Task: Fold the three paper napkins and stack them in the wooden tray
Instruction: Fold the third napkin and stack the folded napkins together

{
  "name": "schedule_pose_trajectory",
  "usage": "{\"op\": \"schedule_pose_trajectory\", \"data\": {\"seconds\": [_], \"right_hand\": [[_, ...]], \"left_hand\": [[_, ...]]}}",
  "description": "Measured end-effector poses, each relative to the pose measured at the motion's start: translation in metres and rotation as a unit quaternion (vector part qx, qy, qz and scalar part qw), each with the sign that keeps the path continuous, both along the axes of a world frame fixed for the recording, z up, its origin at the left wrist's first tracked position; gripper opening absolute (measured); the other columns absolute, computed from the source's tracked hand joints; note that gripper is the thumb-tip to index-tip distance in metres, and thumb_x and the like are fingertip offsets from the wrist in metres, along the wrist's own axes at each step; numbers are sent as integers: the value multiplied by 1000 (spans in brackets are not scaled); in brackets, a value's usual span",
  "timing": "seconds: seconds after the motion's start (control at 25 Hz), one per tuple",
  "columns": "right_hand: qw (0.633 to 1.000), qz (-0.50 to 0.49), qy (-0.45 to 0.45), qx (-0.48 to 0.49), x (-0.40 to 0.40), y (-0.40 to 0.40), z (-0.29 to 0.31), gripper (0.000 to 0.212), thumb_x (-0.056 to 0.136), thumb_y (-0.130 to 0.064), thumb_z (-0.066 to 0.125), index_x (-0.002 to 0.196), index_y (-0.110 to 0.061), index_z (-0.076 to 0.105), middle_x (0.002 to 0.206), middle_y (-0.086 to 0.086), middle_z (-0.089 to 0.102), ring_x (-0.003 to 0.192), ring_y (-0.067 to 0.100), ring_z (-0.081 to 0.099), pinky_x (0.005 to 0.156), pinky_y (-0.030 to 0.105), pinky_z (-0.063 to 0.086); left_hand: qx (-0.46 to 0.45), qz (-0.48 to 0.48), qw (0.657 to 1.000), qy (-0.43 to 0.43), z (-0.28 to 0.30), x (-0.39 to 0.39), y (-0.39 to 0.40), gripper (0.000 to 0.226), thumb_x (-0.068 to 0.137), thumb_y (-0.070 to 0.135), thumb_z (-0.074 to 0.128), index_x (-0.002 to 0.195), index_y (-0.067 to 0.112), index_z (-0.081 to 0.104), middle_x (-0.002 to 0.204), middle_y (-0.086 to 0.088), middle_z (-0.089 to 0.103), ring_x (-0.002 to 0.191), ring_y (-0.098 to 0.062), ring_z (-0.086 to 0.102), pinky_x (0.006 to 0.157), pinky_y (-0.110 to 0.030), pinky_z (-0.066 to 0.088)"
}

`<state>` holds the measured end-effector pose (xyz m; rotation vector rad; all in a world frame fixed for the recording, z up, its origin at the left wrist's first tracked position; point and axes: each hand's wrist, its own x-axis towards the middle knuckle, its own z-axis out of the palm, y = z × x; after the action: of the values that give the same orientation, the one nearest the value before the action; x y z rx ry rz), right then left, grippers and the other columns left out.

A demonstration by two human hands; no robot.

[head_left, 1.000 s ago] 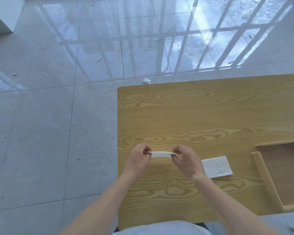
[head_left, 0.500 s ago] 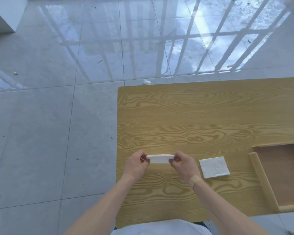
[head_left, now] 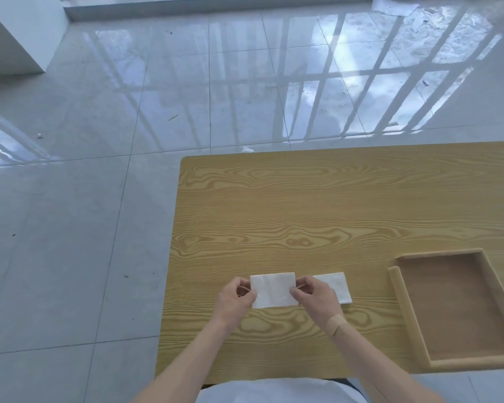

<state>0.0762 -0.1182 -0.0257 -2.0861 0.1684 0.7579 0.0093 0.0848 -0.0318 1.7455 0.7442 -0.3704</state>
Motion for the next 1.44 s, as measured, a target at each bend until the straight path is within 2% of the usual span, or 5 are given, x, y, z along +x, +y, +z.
{"op": "schedule_pose_trajectory", "data": {"seconds": [0.24,0.4,0.68,0.92,1.44], "right_hand": [[1000,19,-8,1,23,-69,3,7,84,-27,67,77,-29,68,64,-13,65,63,6,59,63,24,45],[999,37,-12,-8,34,-98,-1,9,84,-24,69,76,-27,67,71,-12,67,68,9,62,65,22,45],[999,29,9,-33,45,-119,-9,5,82,-29,73,80,-28,69,77,-10,72,73,7,67,65,20,47],[998,22,21,-48,53,-124,-17,7,80,-29,74,76,-30,69,77,-12,71,76,5,66,63,18,43],[997,-4,41,-61,59,-113,-22,7,78,-26,76,77,-26,69,76,-12,70,74,-1,61,59,13,39]], "left_hand": [[5,12,1000,8,3,15,-72,3,86,12,67,88,15,66,73,2,68,64,-12,59,63,-27,46],[27,11,999,25,-1,24,-102,3,86,14,68,86,17,67,73,4,67,61,-8,57,57,-17,44],[49,3,997,56,-12,39,-122,4,85,17,69,84,17,66,77,1,67,64,-11,57,57,-18,45],[71,-5,995,63,-18,47,-130,9,81,19,72,79,19,64,71,7,64,61,-6,56,48,-8,39],[86,1,992,94,-21,49,-123,8,80,23,73,83,22,65,72,7,65,65,-8,59,58,-23,44]]}}
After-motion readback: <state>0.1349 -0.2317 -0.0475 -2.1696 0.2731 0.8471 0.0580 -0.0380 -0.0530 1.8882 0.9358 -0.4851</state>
